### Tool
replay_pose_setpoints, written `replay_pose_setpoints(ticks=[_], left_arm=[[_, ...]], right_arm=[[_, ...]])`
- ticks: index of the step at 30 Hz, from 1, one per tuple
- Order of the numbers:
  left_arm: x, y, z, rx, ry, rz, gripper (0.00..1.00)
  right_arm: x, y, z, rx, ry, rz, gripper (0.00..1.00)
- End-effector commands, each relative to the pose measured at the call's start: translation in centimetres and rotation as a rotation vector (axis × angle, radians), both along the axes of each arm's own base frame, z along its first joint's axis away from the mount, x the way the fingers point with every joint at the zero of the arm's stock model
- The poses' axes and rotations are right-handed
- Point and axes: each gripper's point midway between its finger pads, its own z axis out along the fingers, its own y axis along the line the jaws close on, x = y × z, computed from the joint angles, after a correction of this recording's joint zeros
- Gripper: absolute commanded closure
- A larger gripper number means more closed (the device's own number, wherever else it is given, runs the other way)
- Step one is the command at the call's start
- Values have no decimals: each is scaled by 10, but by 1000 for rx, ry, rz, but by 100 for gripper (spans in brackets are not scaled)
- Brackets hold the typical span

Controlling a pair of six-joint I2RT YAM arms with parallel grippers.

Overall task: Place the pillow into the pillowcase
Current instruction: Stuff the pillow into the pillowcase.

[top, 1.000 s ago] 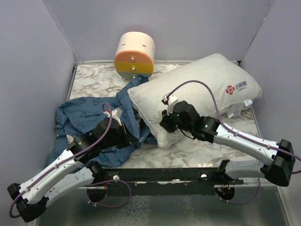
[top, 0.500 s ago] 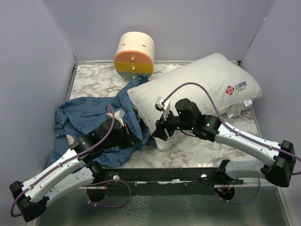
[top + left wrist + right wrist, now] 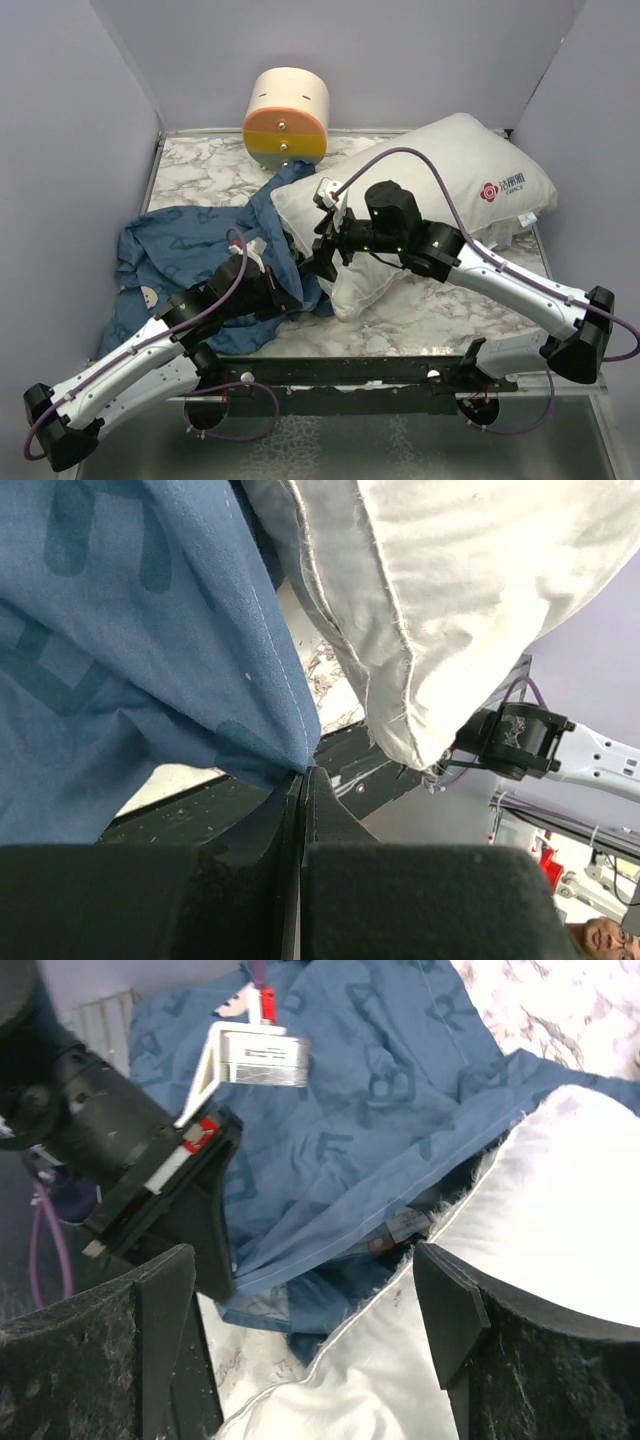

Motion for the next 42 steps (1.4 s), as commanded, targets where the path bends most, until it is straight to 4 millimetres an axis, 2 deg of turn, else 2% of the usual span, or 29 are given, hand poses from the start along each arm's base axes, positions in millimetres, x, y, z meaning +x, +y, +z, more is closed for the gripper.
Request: replay_pose_setpoints(ticks=[1,3,4,7,9,11,16,19,22,25,27,32,37,42], left_arm=[[-6,1,-5,-2,38,7,100],[-8,14,-16,62,74,48,100],[-11,25,-24,113,106,78,91],[-12,42,-32,197,133,138,61],[-5,45,-26,214,108,161,46],[4,47,-16,229,58,179,38],[41,50,19,269,-142,222,25],[65,52,35,306,-257,250,22],[93,64,46,370,-341,314,19],[120,69,50,365,-361,313,20],[144,82,48,323,-330,333,23],[189,93,22,249,-252,311,27],[227,84,-5,207,-174,263,32],[254,84,-28,222,-132,261,34]], right_arm=[[20,5,3,-4,-10,-84,10],[23,6,0,-9,2,-101,10],[24,6,-3,-16,11,-108,10],[24,6,-11,-35,37,-116,10],[22,5,-12,-34,44,-117,10],[23,4,-10,-28,43,-123,10],[25,3,-4,-10,36,-145,10],[26,3,1,6,38,-151,10],[29,2,5,18,41,-176,10],[33,0,8,25,43,-201,10],[36,-3,10,29,48,-219,10],[43,-9,11,39,65,-254,10],[48,-9,9,37,74,-268,11],[51,-4,9,42,81,-265,11]])
